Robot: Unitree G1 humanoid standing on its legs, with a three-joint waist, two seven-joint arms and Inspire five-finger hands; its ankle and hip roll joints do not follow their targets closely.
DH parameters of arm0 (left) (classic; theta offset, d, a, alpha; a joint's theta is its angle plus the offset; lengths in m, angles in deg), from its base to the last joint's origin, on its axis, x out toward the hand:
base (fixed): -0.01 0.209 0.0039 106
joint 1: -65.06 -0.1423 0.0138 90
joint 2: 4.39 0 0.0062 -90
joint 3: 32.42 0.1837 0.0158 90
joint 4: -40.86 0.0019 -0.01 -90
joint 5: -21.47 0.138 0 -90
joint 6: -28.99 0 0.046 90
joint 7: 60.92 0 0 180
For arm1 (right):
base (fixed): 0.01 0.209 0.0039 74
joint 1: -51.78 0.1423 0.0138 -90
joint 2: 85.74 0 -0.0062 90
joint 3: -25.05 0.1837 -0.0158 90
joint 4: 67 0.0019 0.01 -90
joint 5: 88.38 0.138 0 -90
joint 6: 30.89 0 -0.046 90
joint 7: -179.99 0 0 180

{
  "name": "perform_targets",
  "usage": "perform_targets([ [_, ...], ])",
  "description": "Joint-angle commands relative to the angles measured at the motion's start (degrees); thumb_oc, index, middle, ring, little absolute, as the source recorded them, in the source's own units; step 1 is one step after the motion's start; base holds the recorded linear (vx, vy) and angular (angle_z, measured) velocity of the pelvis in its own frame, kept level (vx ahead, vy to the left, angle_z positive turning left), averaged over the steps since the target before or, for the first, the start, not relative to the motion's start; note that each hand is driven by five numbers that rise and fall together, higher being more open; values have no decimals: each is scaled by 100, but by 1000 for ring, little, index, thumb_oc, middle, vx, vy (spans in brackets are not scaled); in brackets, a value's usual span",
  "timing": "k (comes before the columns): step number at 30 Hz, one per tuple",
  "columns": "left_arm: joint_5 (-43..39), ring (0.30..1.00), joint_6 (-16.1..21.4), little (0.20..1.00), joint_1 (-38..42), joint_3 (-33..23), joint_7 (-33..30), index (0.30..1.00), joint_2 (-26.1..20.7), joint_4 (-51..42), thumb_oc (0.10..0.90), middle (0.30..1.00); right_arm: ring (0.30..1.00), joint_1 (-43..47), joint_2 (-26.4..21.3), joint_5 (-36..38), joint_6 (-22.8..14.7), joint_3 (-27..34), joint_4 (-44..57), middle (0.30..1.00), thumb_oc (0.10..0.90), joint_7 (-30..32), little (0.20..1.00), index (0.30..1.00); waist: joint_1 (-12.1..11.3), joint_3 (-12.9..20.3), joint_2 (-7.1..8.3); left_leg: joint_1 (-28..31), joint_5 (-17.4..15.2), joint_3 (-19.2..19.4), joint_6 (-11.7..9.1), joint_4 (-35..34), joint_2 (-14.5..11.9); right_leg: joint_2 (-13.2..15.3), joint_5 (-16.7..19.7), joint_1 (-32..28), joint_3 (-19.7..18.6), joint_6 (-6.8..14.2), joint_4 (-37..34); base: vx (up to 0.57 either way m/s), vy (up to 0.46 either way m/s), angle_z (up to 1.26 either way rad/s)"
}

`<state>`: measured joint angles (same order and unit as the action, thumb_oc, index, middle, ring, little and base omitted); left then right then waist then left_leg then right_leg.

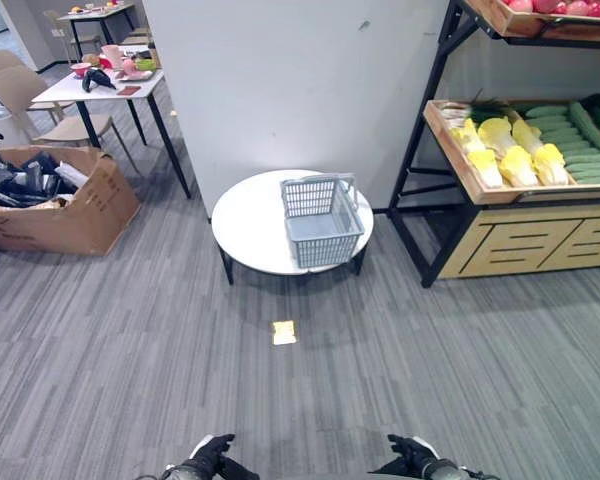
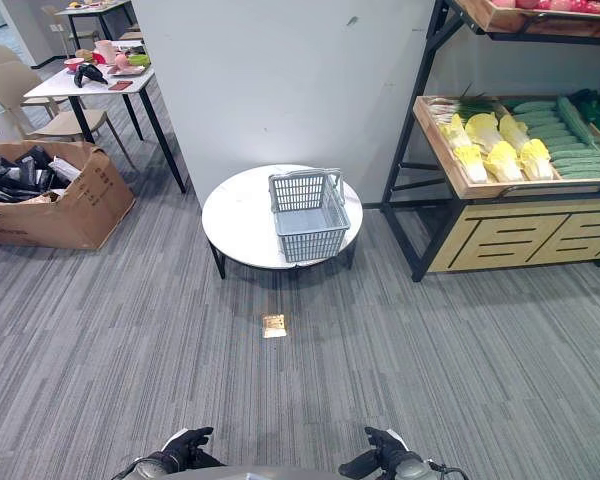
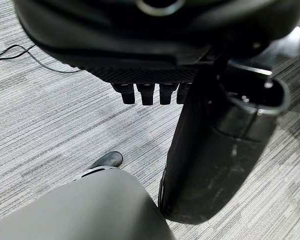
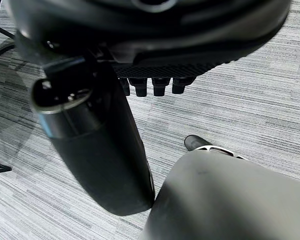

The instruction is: Get the vegetables into the basket

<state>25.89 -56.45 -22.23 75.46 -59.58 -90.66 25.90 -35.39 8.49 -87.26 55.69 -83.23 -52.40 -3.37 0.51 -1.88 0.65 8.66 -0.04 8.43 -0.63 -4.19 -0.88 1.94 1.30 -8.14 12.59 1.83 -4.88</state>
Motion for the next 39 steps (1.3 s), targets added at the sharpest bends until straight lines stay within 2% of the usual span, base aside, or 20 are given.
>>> perform_targets([
  [1,120,1000,6,1000,104,305,44,1000,243,343,900,1000,1000,133,-53,92,11,-232,-427,1000,900,-59,1000,1000,-8,-49,44,-87,138,237,-334,-81,-127,430,206,26,234,683,-12,0,0,0],
  [26,-380,1000,-36,1000,172,263,178,1000,387,319,900,1000,1000,265,-144,56,62,-236,-525,1000,900,-84,1000,1000,30,-108,-25,-79,155,229,-325,-81,-125,433,229,29,232,662,-12,0,0,0],
  [39,-392,1000,-38,1000,145,204,193,1000,347,387,900,1000,1000,235,-162,234,6,-162,-468,1000,900,-102,1000,1000,41,-132,-34,-90,162,257,-329,-81,-130,433,248,48,229,667,-12,0,0,0],
])
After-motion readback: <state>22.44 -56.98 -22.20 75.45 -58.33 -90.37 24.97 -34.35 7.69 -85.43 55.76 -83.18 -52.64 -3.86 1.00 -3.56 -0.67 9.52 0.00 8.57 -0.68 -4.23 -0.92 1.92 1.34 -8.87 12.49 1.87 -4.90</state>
